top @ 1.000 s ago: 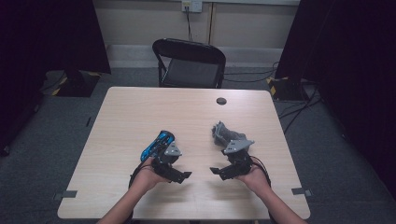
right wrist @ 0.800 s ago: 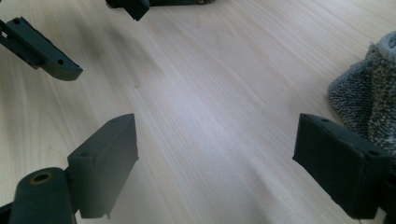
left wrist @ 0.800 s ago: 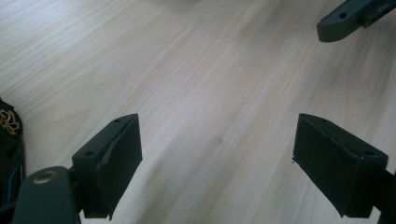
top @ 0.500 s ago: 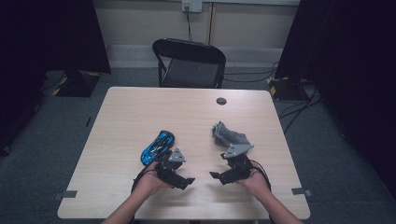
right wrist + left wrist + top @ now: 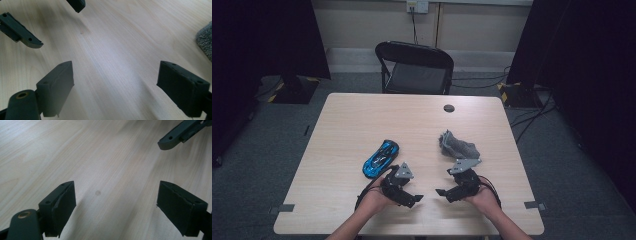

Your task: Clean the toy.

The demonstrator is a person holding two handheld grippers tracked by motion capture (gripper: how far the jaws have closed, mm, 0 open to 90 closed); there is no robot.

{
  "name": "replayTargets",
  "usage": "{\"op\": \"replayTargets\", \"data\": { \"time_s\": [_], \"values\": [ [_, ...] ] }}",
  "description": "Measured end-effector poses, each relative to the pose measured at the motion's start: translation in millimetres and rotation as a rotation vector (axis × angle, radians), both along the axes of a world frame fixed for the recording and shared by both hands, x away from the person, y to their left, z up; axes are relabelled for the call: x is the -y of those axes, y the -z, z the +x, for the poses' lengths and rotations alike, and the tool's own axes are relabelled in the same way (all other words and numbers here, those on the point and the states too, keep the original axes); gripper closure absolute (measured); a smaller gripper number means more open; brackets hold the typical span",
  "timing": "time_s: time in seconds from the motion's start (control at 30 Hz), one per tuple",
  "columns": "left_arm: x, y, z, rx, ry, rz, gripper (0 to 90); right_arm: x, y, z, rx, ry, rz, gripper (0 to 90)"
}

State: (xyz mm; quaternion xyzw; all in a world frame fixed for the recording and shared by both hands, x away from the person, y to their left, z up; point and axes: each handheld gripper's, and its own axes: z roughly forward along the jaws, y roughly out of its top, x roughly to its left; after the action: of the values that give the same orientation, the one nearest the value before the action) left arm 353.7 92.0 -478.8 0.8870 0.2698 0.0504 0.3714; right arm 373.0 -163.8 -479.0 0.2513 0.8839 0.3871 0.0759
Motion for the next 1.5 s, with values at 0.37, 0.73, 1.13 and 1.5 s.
{"op": "replayTargets", "data": {
  "time_s": [0.37,0.73,1.13,1.5],
  "values": [
    [4.1,8.5,-7.6,-0.015,0.019,0.008,15.1,-2.9,7.4,-5.7,-0.006,-0.013,-0.009,13.2],
    [7.9,15.5,-13.9,0.023,0.042,0.018,14.5,-4.6,16.1,-10.3,-0.006,-0.024,-0.03,13.2],
    [9.0,20.1,-19.1,0.075,0.076,0.028,9.2,-5.3,22.2,-16.2,0.03,-0.038,-0.03,13.0],
    [9.1,23.8,-19.8,0.084,0.122,0.026,0.0,-3.9,23.6,-17.1,0.037,-0.035,-0.02,12.8]
  ]
}}
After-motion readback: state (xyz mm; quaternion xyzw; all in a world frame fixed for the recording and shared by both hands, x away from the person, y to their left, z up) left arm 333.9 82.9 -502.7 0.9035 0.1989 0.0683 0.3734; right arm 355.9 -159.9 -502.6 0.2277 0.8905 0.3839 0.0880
